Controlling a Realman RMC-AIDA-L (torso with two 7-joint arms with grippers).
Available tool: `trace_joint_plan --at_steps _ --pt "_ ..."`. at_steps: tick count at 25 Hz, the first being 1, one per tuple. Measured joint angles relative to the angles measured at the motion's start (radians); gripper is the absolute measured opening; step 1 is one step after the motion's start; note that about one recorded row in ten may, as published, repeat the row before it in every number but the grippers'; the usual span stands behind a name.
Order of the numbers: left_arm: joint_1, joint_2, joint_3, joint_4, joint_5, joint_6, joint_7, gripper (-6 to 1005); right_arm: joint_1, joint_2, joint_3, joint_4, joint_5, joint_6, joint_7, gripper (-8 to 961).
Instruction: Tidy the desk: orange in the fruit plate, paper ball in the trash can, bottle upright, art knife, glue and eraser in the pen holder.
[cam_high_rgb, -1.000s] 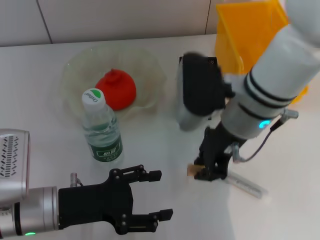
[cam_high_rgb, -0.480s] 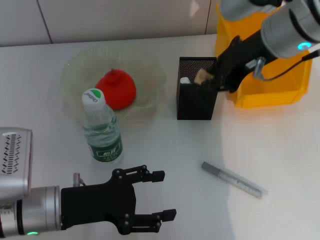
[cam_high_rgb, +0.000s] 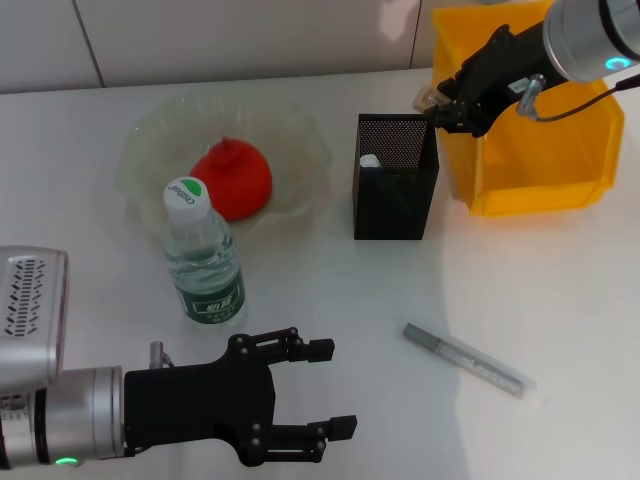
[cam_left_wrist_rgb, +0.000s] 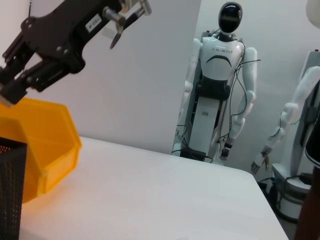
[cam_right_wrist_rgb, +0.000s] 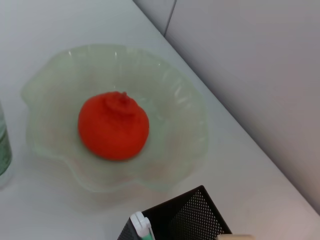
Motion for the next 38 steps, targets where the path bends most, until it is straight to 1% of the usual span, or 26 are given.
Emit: trace_joint_plan --at_steps 4,7,9,13,22,25,27,30,34,36,38 --pt "-0.001 0.001 0.000 0.000 0.000 0.002 0.000 802 0.015 0.001 -0.016 0.074 0.000 0.039 -0.004 316" --pt "-0.001 0.001 0.000 0.000 0.000 0.002 0.000 802 0.019 0.001 -0.027 0.097 0.000 0.059 -0.004 321" --pt "0.000 0.001 0.000 0.000 0.000 0.002 0.000 802 0.038 0.001 -0.039 0.139 0.001 0.076 -0.004 324" --pt "0.000 0.001 0.000 0.001 0.000 0.002 0.000 802 0.052 0.002 -0.041 0.169 0.000 0.097 -0.004 331" --pt "0.000 0.002 -0.008 0.002 0.000 0.017 0.000 802 0.054 0.003 -0.051 0.152 -0.001 0.096 0.013 345" --pt "0.000 0.003 -0.008 0.002 0.000 0.019 0.000 802 0.051 0.004 -0.051 0.135 -0.002 0.087 0.030 488" --pt "0.000 0.003 -0.008 0.002 0.000 0.019 0.000 802 0.048 0.005 -0.050 0.106 -0.003 0.062 0.060 583" --pt "0.000 0.003 -0.008 0.002 0.000 0.026 0.001 802 0.041 0.004 -0.043 0.027 -0.004 -0.027 0.124 599" --pt "0.002 0.004 -0.009 0.002 -0.005 0.034 0.007 802 0.004 0.003 -0.037 -0.155 -0.003 -0.215 0.221 619" --pt "0.005 0.004 -0.012 0.002 -0.005 0.035 0.010 802 -0.016 0.005 -0.044 -0.220 -0.004 -0.314 0.257 630" --pt "0.006 0.003 -0.012 0.002 -0.006 0.036 0.008 802 -0.034 0.007 -0.056 -0.250 -0.004 -0.402 0.298 640"
